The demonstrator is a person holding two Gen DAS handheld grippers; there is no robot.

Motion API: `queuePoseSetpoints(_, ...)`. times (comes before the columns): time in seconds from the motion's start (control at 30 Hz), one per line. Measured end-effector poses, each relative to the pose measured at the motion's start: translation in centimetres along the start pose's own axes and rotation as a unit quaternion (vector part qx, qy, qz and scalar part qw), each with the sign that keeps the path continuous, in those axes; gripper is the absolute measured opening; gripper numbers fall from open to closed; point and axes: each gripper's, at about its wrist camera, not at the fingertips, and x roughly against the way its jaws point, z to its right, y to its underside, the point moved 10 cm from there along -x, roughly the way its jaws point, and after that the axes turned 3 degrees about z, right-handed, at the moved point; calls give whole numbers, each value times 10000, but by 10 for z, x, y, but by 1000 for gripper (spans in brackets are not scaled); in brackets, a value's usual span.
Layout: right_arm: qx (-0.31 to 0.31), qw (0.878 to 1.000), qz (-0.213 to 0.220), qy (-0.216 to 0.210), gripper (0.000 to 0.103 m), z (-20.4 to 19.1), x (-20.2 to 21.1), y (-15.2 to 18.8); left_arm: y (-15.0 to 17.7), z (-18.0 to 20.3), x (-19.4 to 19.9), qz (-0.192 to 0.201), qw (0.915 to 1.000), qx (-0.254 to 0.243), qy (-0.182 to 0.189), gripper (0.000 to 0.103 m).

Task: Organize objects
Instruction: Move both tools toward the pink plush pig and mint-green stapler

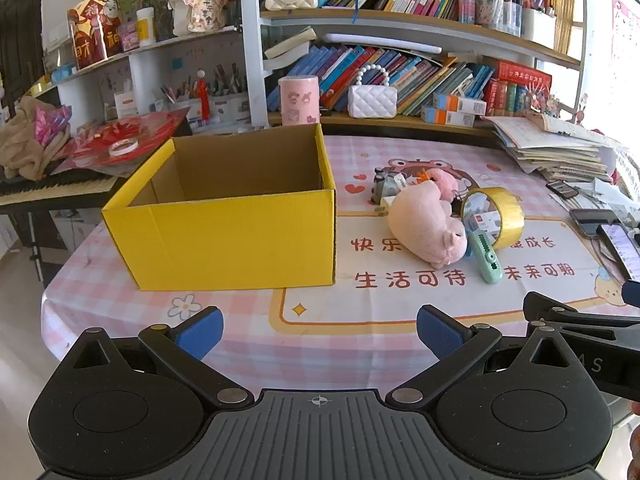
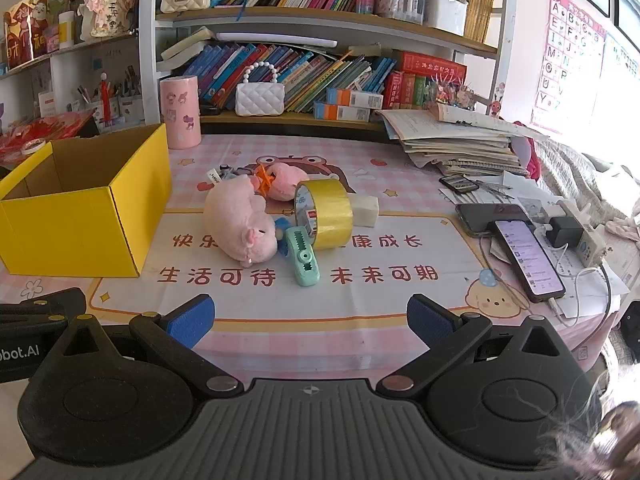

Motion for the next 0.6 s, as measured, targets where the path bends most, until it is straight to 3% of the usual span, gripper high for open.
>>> queuePoseSetpoints(0.6,12,9999,-135,-1,103,-2,-6,-1,3,-1,-11,-159,9999,17,-12,103)
